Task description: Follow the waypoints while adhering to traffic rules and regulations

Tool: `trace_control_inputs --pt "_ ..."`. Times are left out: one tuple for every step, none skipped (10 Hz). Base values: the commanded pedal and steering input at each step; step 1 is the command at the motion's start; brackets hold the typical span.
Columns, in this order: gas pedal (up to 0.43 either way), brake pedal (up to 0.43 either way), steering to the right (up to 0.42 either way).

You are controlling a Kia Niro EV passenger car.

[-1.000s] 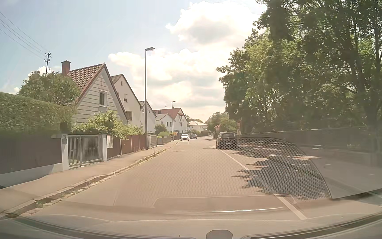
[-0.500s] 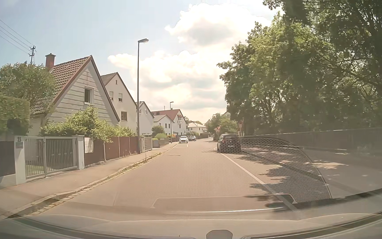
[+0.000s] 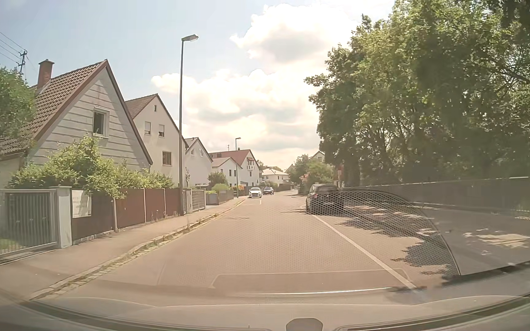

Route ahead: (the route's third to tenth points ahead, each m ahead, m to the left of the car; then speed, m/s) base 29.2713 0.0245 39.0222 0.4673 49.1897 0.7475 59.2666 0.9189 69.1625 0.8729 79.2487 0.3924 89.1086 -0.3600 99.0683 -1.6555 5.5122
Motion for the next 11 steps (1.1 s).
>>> trace_control_inputs --pt "0.130 0.000 -0.011" --pt "0.130 0.000 -0.011" --pt "0.130 0.000 -0.011" --pt "0.130 0.000 -0.010" --pt "0.130 0.000 -0.011" --pt "0.130 0.000 -0.011" --pt "0.130 0.000 -0.011" --pt "0.130 0.000 -0.012" --pt "0.130 0.000 -0.012" --pt "0.130 0.000 -0.012" --pt "0.130 0.000 -0.013"
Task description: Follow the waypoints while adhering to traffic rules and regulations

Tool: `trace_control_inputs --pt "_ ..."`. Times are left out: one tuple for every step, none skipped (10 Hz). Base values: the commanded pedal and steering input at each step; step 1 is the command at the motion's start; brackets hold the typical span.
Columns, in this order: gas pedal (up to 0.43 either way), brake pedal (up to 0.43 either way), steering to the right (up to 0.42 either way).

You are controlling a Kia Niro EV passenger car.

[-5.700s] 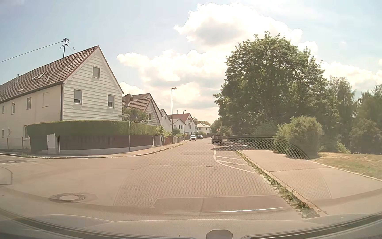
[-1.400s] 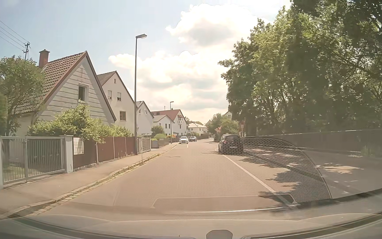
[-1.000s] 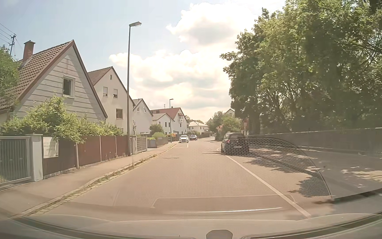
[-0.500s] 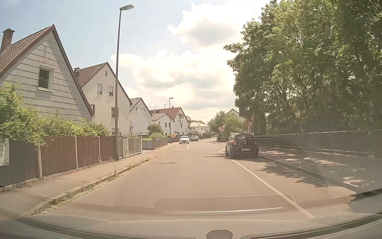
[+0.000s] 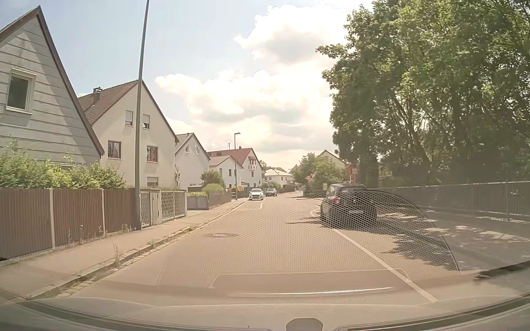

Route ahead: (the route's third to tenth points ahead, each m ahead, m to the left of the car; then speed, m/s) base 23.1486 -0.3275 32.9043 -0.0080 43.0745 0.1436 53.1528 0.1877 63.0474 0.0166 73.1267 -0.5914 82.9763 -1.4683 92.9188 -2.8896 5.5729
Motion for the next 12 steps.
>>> trace_control_inputs --pt "0.130 0.000 -0.016" --pt "0.130 0.000 -0.018" --pt "0.130 0.000 -0.018" --pt "0.130 0.000 -0.020" --pt "0.130 0.000 -0.021" --pt "0.118 0.000 -0.022" --pt "0.110 0.000 -0.022" --pt "0.110 0.000 -0.022" --pt "0.098 0.000 -0.023" --pt "0.087 0.000 -0.023" --pt "0.067 0.000 -0.021" --pt "0.047 0.000 -0.018"
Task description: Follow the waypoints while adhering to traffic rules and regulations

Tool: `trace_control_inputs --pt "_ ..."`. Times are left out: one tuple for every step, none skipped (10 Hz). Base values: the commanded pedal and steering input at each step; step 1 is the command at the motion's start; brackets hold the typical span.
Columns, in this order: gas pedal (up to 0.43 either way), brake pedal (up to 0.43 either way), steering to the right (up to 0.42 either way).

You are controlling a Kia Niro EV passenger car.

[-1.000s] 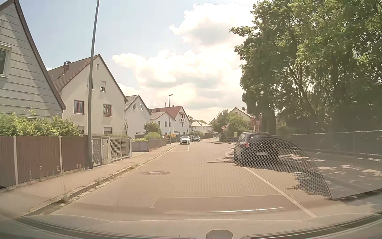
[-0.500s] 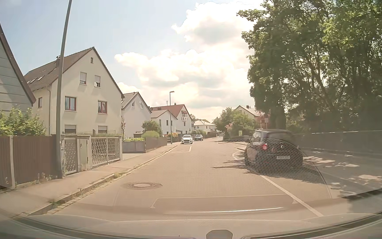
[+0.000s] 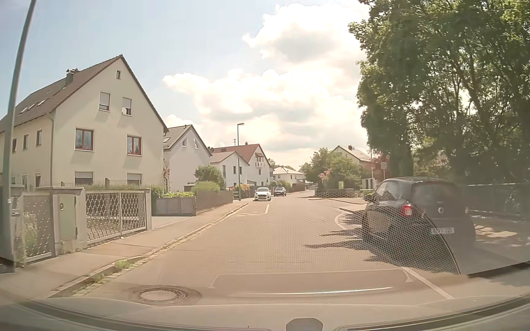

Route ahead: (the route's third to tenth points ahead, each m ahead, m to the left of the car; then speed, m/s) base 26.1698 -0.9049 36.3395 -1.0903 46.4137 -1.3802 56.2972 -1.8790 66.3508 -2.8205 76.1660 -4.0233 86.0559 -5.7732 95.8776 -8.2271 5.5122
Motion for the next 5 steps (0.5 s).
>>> trace_control_inputs --pt "0.047 0.000 -0.016" --pt "0.047 0.000 -0.012" --pt "0.047 0.000 -0.009" --pt "0.059 0.000 -0.006" --pt "0.067 0.000 -0.003"
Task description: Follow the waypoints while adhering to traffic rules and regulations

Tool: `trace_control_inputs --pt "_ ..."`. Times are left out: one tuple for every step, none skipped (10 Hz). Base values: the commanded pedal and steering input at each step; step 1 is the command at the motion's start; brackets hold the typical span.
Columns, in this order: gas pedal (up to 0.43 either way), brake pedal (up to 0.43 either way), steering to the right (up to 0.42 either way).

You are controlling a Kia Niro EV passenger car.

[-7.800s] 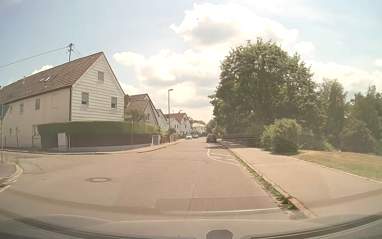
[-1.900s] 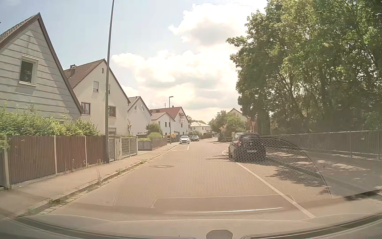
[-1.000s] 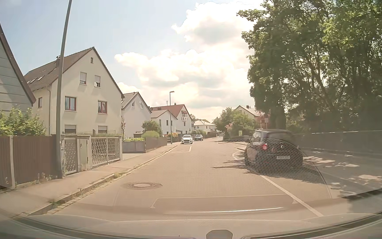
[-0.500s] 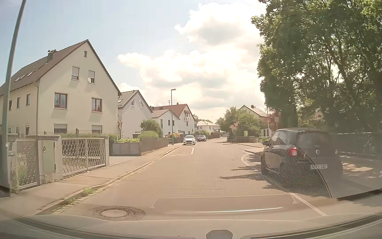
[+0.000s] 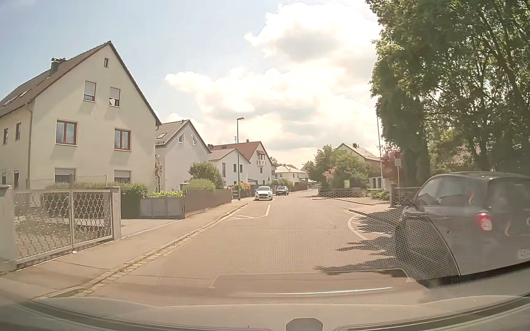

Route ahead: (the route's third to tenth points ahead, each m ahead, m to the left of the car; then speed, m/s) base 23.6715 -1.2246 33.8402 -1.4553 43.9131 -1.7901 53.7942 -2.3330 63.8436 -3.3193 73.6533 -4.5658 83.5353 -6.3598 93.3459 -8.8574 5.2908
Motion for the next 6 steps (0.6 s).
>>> trace_control_inputs --pt "0.079 0.000 0.002" --pt "0.087 0.000 0.008" --pt "0.110 0.000 0.013" --pt "0.118 0.000 0.017" --pt "0.118 0.000 0.018" --pt "0.118 0.000 0.020"
